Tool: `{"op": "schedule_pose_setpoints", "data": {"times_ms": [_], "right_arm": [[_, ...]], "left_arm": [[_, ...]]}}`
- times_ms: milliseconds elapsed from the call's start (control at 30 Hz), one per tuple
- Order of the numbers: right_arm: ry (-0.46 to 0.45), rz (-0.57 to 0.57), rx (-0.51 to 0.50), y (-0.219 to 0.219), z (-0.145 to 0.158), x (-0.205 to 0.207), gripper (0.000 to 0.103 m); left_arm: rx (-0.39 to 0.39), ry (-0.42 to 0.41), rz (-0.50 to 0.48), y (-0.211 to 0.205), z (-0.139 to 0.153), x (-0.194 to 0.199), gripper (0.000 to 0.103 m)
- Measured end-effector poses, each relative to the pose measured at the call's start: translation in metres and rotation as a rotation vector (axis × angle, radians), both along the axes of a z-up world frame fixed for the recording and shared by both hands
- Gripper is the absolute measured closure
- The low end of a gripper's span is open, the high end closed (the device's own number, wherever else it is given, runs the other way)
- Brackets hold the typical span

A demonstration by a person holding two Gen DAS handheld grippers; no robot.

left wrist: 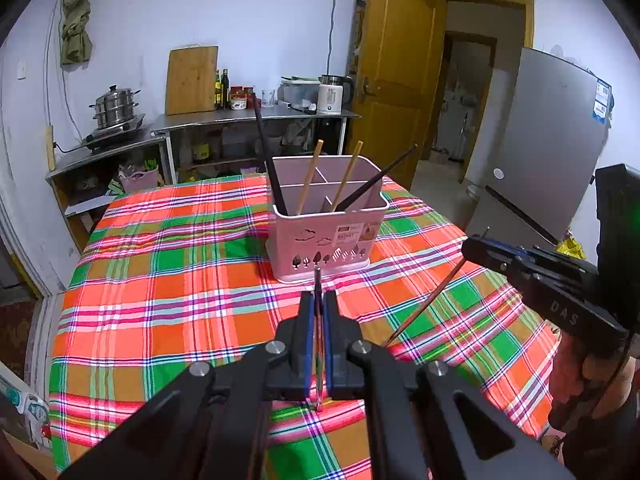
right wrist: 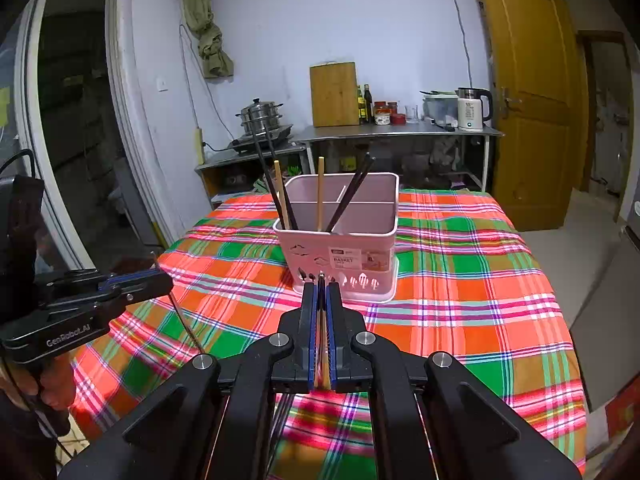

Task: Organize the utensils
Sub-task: 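Raise both held black chopsticks upright and lower them into the pink basket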

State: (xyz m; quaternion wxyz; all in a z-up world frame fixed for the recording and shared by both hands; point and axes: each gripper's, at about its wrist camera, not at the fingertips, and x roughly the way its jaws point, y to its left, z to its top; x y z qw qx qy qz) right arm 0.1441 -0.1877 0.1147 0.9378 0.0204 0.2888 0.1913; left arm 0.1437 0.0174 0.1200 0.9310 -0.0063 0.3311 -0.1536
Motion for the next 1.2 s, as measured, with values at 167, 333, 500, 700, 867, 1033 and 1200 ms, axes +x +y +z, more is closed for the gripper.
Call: {"op": "schedule_pose_setpoints", "data": {"times_ms": [167,333,500,700,867,1033,1200], "right_arm": [[-0.013,0.005,0.005,0.000,0.005,-0.002,0.099],[-0.032,0.005,0.015,-0.001,0.012,-0.001,0.099],[-0.043,0.007,0.026,-0.001,0.016,0.006,0.099],[-0.075,0.018,0.049,0.002,0.027,0.014,0.099],[-0.112,0.020,0.061,0.006,0.040,0.025,0.099],[-0.151,0.024,0.079,0.012,0.051,0.037,0.099],[-0.194,0.023,0.105,0.016,0.066,0.049,0.099]], "left_arm": [[-0.005,0.008,0.009,0.003,0.005,0.005,0.098],[-0.019,-0.006,0.012,0.003,0.012,0.011,0.099],[-0.022,-0.013,0.018,0.001,0.019,0.023,0.099],[-0.022,-0.040,0.023,-0.001,0.033,0.035,0.099],[-0.036,-0.076,0.034,0.003,0.053,0.048,0.099],[-0.054,-0.116,0.047,0.005,0.071,0.062,0.099],[-0.069,-0.158,0.061,0.006,0.089,0.078,0.099]]}}
